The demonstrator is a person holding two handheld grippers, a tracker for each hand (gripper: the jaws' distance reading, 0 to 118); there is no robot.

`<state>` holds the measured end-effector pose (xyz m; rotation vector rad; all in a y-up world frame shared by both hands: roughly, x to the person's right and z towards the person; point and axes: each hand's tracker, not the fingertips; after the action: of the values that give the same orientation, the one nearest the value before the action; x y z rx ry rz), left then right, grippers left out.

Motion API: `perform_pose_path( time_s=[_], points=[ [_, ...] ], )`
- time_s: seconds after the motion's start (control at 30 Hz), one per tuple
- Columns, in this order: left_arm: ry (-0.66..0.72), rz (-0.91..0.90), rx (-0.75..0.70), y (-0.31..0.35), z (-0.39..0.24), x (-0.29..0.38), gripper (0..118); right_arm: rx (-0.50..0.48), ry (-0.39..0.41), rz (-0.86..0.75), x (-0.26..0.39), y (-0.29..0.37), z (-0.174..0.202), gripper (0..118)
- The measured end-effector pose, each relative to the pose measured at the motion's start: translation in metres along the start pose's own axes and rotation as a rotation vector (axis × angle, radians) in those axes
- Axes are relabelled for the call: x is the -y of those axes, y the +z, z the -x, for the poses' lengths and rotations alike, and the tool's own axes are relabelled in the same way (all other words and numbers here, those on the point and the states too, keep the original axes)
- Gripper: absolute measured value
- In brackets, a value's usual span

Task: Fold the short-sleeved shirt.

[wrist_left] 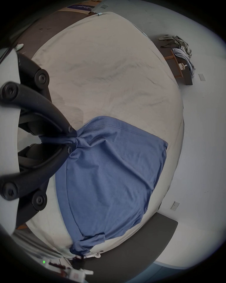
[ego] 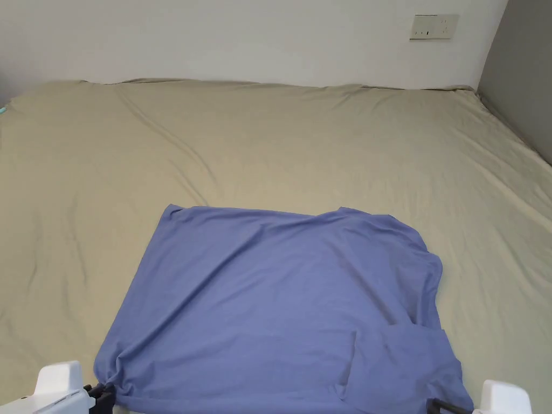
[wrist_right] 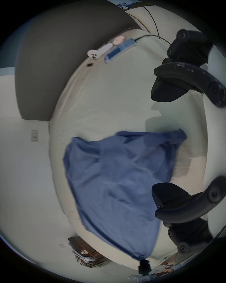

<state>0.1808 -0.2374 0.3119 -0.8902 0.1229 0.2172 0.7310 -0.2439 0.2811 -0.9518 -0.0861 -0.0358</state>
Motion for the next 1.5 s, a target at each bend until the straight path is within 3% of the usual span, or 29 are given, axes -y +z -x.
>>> perform_pose_path(
  time_s=[0.03, 0.07, 0.13, 0.17, 0.2, 0.5, 0.7, 0.9, 1.17, 1.23, 1.27, 1.3, 1.37, 1.4, 1.43, 1.5],
  points=[
    [0.003, -0.001, 0.001, 0.001, -0.001, -0.001, 7, 0.005, 0.009, 0.019, 0.002, -0.006, 0.002, 100],
    [0.004, -0.001, 0.000, 0.002, -0.002, -0.002, 7, 0.002, 0.021, 0.021, 0.003, -0.009, 0.003, 86],
    [0.004, -0.004, -0.003, 0.000, -0.001, -0.001, 7, -0.020, 0.016, 0.041, 0.003, -0.014, 0.003, 22],
    [0.006, -0.003, -0.005, 0.000, -0.001, -0.001, 7, -0.049, 0.006, 0.045, 0.004, -0.015, 0.001, 6],
    [0.013, -0.003, -0.008, 0.001, -0.001, -0.001, 7, -0.051, -0.008, 0.024, 0.003, -0.015, -0.001, 5],
    [0.063, -0.093, 0.023, 0.014, -0.019, -0.057, 7, -0.066, -0.003, -0.198, -0.067, 0.025, -0.005, 5],
    [0.031, -0.124, 0.008, -0.022, -0.038, -0.133, 7, -0.047, 0.011, -0.241, -0.139, -0.007, 0.015, 5],
    [-0.030, -0.012, -0.050, -0.109, -0.044, -0.183, 7, 0.012, 0.023, -0.130, -0.182, -0.085, 0.030, 5],
    [-0.081, 0.140, -0.126, -0.182, -0.053, -0.185, 7, 0.043, -0.019, 0.072, -0.182, -0.165, 0.031, 6],
    [-0.065, 0.124, -0.131, -0.173, -0.054, -0.188, 19, 0.043, -0.022, 0.026, -0.182, -0.155, 0.030, 10],
    [-0.053, 0.125, -0.137, -0.170, -0.055, -0.189, 36, 0.043, -0.020, 0.031, -0.186, -0.149, 0.031, 22],
    [-0.041, 0.100, -0.148, -0.163, -0.051, -0.192, 71, 0.038, -0.022, 0.020, -0.188, -0.140, 0.032, 46],
    [-0.031, -0.004, -0.123, -0.140, -0.051, -0.196, 112, 0.006, -0.017, -0.084, -0.193, -0.114, 0.031, 79],
    [-0.021, -0.049, -0.110, -0.124, -0.054, -0.199, 117, -0.003, -0.010, -0.142, -0.195, -0.096, 0.032, 94],
    [-0.017, -0.108, -0.096, -0.104, -0.056, -0.204, 116, -0.002, -0.008, -0.202, -0.197, -0.077, 0.034, 101],
    [-0.014, -0.236, -0.042, -0.066, -0.064, -0.206, 116, -0.019, -0.005, -0.335, -0.198, -0.032, 0.039, 103]
  ],
)
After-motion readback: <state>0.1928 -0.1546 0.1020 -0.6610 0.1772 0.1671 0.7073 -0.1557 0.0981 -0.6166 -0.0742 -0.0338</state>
